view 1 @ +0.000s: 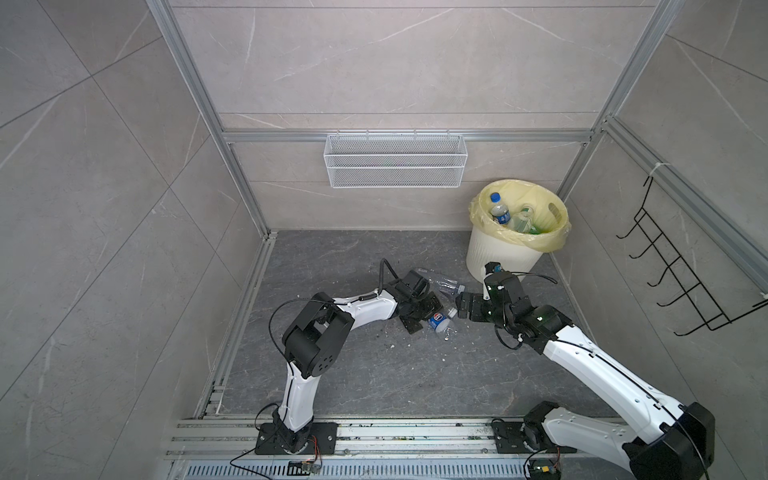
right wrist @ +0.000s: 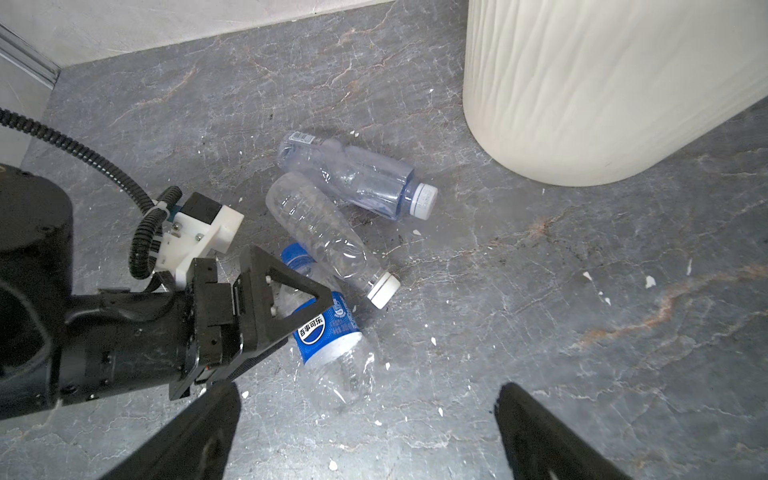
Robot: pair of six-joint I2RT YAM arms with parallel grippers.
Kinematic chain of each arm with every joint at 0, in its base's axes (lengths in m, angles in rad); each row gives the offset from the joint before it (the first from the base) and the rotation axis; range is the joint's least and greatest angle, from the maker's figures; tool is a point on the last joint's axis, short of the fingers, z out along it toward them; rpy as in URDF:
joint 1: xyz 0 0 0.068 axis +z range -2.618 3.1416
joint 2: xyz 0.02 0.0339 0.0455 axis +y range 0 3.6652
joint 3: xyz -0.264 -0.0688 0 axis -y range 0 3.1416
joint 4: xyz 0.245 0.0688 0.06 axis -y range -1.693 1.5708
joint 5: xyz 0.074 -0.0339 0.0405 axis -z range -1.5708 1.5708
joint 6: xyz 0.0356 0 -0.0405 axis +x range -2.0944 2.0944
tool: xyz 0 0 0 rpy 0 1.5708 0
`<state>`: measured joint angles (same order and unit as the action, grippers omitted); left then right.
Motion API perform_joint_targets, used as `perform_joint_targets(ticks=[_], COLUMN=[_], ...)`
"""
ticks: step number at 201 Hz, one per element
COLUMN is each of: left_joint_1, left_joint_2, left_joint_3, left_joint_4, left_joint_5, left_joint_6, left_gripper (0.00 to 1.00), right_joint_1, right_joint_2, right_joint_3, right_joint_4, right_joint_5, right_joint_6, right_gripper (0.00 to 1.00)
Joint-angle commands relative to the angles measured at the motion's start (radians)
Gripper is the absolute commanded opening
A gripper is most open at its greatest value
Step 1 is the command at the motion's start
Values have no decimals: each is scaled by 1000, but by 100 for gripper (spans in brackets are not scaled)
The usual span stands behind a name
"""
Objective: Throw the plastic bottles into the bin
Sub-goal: 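Grasp the small Pepsi bottle by its blue cap with the left gripper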
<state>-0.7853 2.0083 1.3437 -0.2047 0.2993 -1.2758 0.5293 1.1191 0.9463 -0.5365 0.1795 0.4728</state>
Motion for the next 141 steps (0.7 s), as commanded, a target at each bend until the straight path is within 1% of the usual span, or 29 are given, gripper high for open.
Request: perform_joint_targets(ticks=[1, 22, 62, 72, 93, 115, 141], left_joint_1=[10, 13, 15, 16, 18, 18, 21], left_joint_2=[35, 39, 60, 63, 67, 68, 46], left_joint_3=[20, 17, 17, 17, 11, 6, -13], left_joint_4=[20, 27, 41, 43, 60, 63, 67], left_joint_5=[31, 29, 36, 39, 52, 70, 60], left_joint_6=[-13, -11, -9, -6, -3, -1, 6], left_gripper=[91, 88, 79, 75, 64, 62, 59], right_joint_1=[6, 7, 8, 9, 9, 9, 11], right_joint_2=[12, 22, 39, 41, 45, 49, 49], right_joint_3=[-12, -14, -12, -11, -15, -20, -23], right_joint_4=[24, 33, 47, 48, 52, 55, 58], right_joint_5=[2, 0, -9, -10, -12, -12, -15], right_joint_6=[13, 12, 13, 13, 16, 18, 20], right_gripper=[100, 100, 100, 100, 100, 100, 100])
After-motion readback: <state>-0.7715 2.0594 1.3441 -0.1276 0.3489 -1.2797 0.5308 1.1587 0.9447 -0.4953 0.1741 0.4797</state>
